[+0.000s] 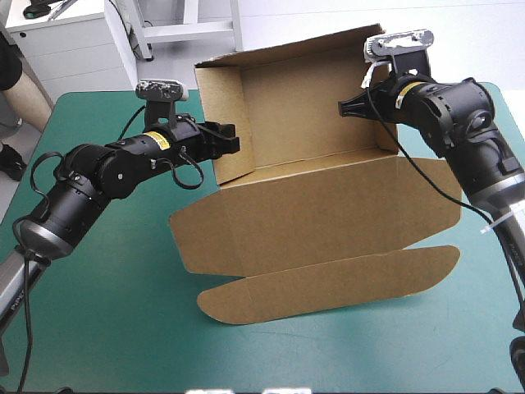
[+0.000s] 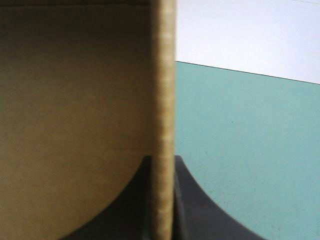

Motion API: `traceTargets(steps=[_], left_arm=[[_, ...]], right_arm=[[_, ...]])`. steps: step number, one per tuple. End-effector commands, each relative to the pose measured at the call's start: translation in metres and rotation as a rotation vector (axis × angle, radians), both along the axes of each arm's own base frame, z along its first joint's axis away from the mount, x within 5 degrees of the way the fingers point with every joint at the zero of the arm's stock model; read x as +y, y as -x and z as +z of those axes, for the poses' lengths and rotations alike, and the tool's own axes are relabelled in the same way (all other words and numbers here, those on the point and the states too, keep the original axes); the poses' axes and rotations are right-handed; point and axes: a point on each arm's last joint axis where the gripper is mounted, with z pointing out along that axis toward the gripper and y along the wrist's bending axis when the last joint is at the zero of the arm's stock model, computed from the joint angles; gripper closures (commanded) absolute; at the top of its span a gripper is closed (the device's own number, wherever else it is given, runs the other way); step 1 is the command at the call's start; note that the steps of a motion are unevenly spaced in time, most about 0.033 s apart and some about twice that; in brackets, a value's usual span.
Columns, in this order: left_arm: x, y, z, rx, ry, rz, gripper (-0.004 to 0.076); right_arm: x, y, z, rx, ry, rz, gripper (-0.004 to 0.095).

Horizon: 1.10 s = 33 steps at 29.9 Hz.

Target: Fold the box

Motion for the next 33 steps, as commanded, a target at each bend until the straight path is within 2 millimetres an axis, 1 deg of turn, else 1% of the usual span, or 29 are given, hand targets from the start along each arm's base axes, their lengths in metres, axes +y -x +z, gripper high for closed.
traceTargets(steps=[1, 2, 4, 5, 9, 14, 18, 23, 28, 31, 33], left_arm=[[-0.005, 0.008, 0.026, -0.059, 0.168, -0.001, 0.0564], [-0.005, 0.008, 0.026, -0.062, 0.165, -0.003, 0.0631], [-0.005, 0.007, 0.026, -0.074, 0.153, -0.001, 0.0710], [-0.005, 0.007, 0.026, -0.076, 0.149, -0.001, 0.0730], [-0.004, 0.006, 0.022, -0.064, 0.114, -0.003, 0.0731], [-0.003, -0.005, 0.002, 0.015, -0.006, 0.000, 0.0731], [0.003, -0.020, -0.020, 0.135, -0.076, 0.016, 0.0731], [0.006, -0.036, -0.047, 0.242, -0.172, -0.004, 0.0731], [-0.001, -0.051, -0.073, 0.323, -0.236, -0.033, 0.0731], [-0.006, -0.060, -0.088, 0.403, -0.277, -0.058, 0.0731], [-0.009, -0.066, -0.097, 0.444, -0.305, -0.078, 0.0731]], right_arm=[[0.008, 0.009, 0.026, -0.121, -0.166, 0.053, 0.0923], [0.008, 0.010, 0.025, -0.113, -0.169, 0.061, 0.0923], [0.010, 0.009, 0.022, -0.093, -0.157, 0.078, 0.0923], [0.011, 0.009, 0.021, -0.084, -0.153, 0.085, 0.0923], [0.013, 0.004, 0.011, -0.024, -0.135, 0.080, 0.0923], [0.020, -0.010, -0.011, 0.087, -0.109, 0.075, 0.0923], [0.029, -0.023, -0.037, 0.219, -0.107, 0.078, 0.0927], [0.041, -0.041, -0.073, 0.368, -0.088, 0.102, 0.0928], [0.052, -0.055, -0.108, 0.510, -0.076, 0.115, 0.0928], [0.054, -0.062, -0.128, 0.587, -0.050, 0.111, 0.0928], [0.055, -0.064, -0.136, 0.624, -0.036, 0.108, 0.0928]])
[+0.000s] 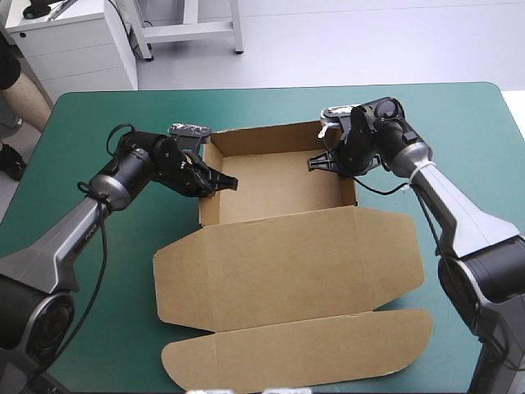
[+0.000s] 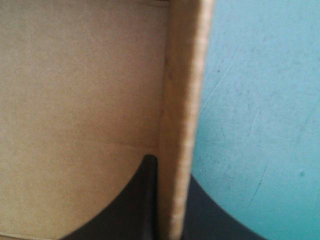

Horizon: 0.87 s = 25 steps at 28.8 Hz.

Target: Fold the box

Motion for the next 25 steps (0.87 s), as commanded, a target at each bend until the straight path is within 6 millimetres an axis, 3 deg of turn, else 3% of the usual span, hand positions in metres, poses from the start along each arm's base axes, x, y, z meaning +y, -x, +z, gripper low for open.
traceTargets(steps=[1, 8, 13, 19, 22, 23, 24, 25], left_arm=[[-0.016, -0.004, 0.020, -0.062, 0.073, -0.075, 0.0731], [-0.019, -0.011, 0.003, 0.007, 0.040, -0.084, 0.0731], [-0.019, -0.010, 0.002, 0.021, 0.042, -0.085, 0.0731], [-0.018, -0.004, -0.001, 0.081, 0.009, -0.130, 0.0709], [-0.017, -0.001, -0.002, 0.115, -0.004, -0.141, 0.0566], [-0.016, 0.000, -0.002, 0.127, -0.008, -0.144, 0.0472], [-0.015, 0.001, -0.003, 0.135, -0.021, -0.148, 0.0330], [-0.015, 0.001, -0.003, 0.136, -0.027, -0.148, 0.0276]], right_arm=[[0.012, 0.007, 0.016, -0.010, -0.108, 0.049, 0.0928], [0.014, 0.001, 0.003, 0.027, -0.096, 0.048, 0.0928], [0.015, 0.000, -0.016, 0.130, -0.055, 0.051, 0.0928], [0.014, 0.002, -0.022, 0.173, -0.028, 0.085, 0.0920], [0.014, 0.003, -0.020, 0.169, -0.032, 0.078, 0.0825], [0.014, 0.002, -0.019, 0.167, -0.031, 0.078, 0.0776], [0.014, 0.002, -0.019, 0.167, -0.029, 0.078, 0.0619], [0.014, 0.003, -0.018, 0.165, -0.030, 0.078, 0.0524]])
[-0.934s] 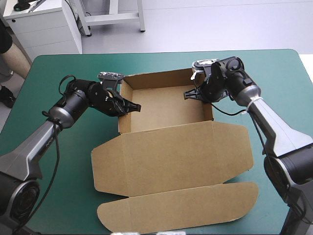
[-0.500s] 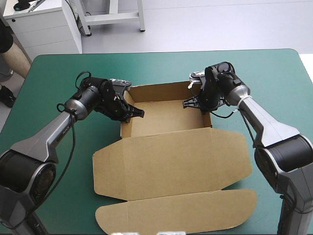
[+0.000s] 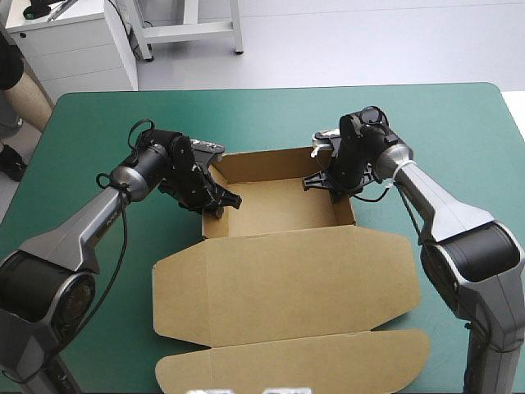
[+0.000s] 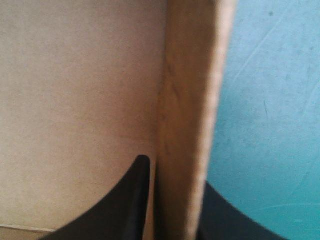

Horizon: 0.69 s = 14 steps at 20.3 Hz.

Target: Fold the box

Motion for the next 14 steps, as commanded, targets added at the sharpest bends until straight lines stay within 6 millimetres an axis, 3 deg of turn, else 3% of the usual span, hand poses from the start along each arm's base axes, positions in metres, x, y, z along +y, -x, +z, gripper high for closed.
traceTargets(steps=[1, 5, 10, 14], left_arm=[[-0.007, 0.008, 0.027, -0.055, 0.064, -0.020, 0.0192], [-0.007, 0.007, 0.029, -0.068, 0.062, -0.015, 0.0176], [-0.006, 0.009, 0.059, -0.149, 0.093, -0.020, 0.0176], [0.006, 0.025, 0.112, -0.319, 0.103, -0.030, 0.0177]], right_arm=[[0.006, 0.011, 0.031, -0.035, -0.072, 0.029, 0.0313], [0.004, 0.014, 0.038, -0.056, -0.068, 0.046, 0.0010], [-0.010, 0.023, 0.066, -0.159, -0.004, 0.057, -0.0005], [-0.023, 0.042, 0.107, -0.266, -0.035, 0.104, -0.0005]])
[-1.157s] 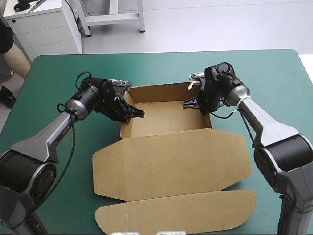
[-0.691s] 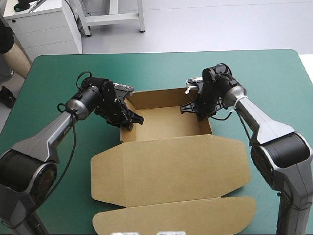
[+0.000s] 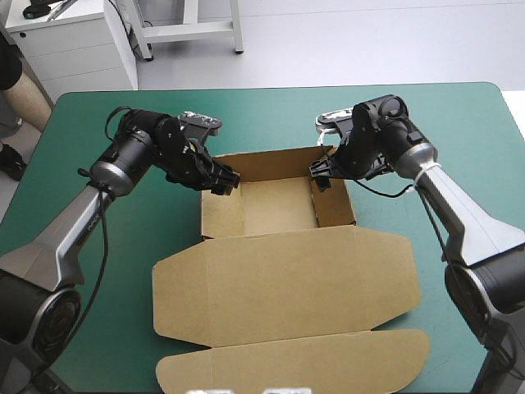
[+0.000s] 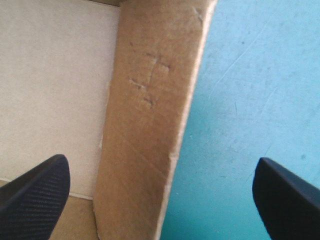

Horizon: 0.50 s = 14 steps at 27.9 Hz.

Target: Fold the box

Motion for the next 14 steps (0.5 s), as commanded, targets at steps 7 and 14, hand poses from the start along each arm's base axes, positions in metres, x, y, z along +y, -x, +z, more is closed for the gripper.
traceTargets(steps=[7, 14], left_arm=[[0.032, 0.079, 0.126, -0.403, 0.134, -0.063, 0.0374], [0.063, 0.150, 0.162, -0.487, 0.063, -0.196, 0.0728]], right_arm=[[-0.029, 0.044, 0.087, -0.227, -0.063, 0.038, -0.0005], [-0.031, 0.049, 0.093, -0.244, -0.069, 0.043, -0.0005]])
